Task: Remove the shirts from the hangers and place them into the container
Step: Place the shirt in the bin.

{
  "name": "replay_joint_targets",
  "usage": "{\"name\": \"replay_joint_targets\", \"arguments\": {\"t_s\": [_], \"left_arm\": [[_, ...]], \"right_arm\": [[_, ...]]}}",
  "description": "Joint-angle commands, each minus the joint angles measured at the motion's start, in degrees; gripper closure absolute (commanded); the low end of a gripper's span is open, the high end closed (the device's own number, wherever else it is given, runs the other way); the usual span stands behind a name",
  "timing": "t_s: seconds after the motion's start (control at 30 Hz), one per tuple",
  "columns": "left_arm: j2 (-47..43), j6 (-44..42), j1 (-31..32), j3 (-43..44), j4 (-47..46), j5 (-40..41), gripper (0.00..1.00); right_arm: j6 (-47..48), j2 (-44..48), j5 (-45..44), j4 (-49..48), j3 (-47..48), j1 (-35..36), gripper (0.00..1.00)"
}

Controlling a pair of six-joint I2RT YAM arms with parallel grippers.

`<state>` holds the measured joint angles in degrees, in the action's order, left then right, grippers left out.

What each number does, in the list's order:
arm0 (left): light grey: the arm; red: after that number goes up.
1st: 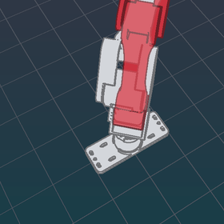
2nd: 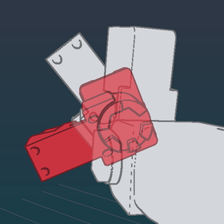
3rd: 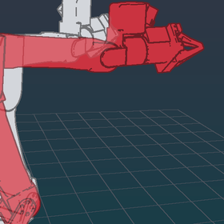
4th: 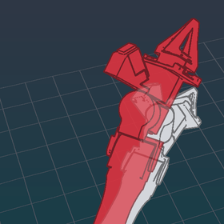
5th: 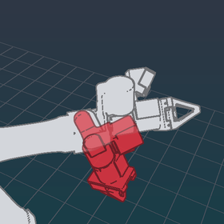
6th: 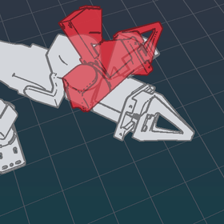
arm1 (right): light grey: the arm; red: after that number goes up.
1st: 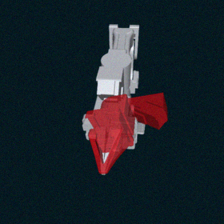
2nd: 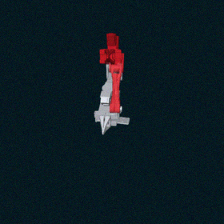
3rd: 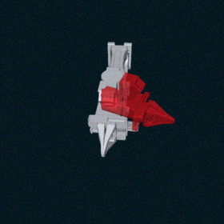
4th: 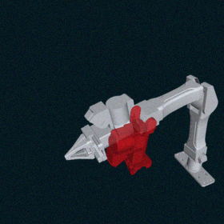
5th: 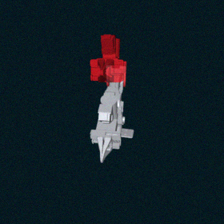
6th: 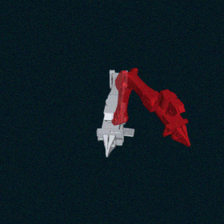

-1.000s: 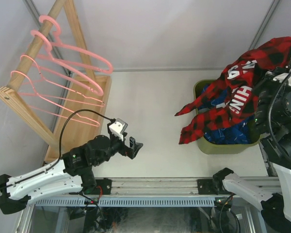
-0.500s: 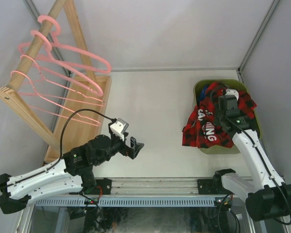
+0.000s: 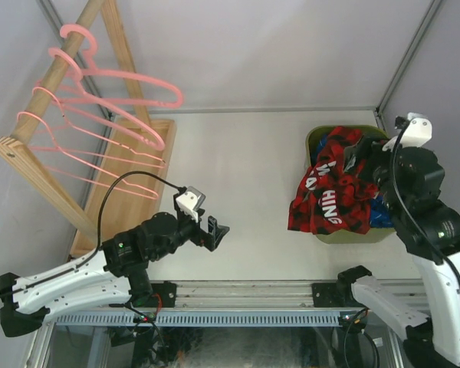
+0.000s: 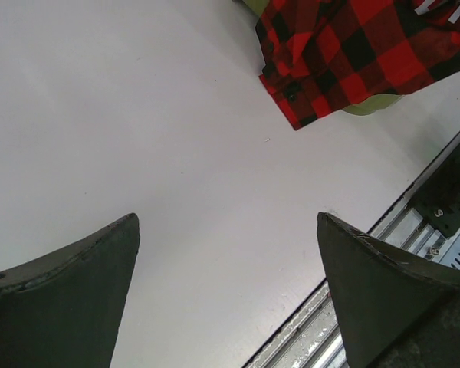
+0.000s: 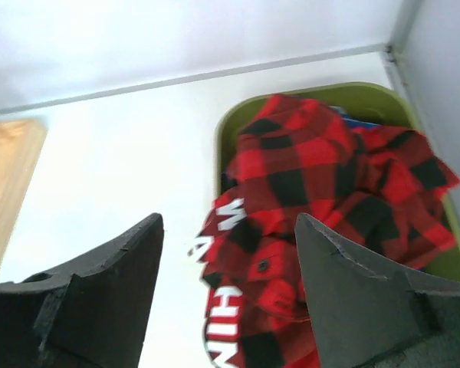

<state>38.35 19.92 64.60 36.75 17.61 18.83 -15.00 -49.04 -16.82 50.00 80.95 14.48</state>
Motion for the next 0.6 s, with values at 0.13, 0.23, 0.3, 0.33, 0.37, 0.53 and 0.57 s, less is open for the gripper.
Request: {"name": "replay_joint_targets", "arguments": {"t_s": [0.13, 0.23, 0.3, 0.33, 0.37, 0.53, 0.57], "left_arm": [[-1.2, -0.8, 0.0, 1.7, -2.8, 0.4, 0.0], [-1.8, -0.3, 0.0, 1.4, -2.8, 1.7, 0.0], [-2.2, 0.2, 0.0, 1.1, -3.0, 2.3, 0.0], [-2.5, 0.4, 0.0, 1.0, -3.1, 2.6, 0.0], [-2.9, 0.5, 0.0, 0.9, -3.1, 2.8, 0.0], [-5.7, 1.0, 0.0, 0.0, -2.8, 4.7, 0.0], [-6.3, 1.3, 0.0, -0.3, -2.8, 5.4, 0.0]], "right_arm": [[-11.9, -4.0, -17.9, 3.9, -3.7, 28.4, 0.32], [-17.4, -7.8, -23.1, 1.7, -8.0, 37.5, 0.33], [-19.9, -12.0, -21.8, 1.1, -10.1, 40.5, 0.32], [-21.4, -14.4, -21.4, 1.1, -12.1, 41.4, 0.32], [-22.6, -16.6, -21.6, 1.3, -13.3, 42.0, 0.32], [-26.8, -26.2, -16.8, -1.1, -18.5, 42.5, 0.32], [-26.7, -27.9, -15.9, -3.1, -19.8, 42.4, 0.32]]}}
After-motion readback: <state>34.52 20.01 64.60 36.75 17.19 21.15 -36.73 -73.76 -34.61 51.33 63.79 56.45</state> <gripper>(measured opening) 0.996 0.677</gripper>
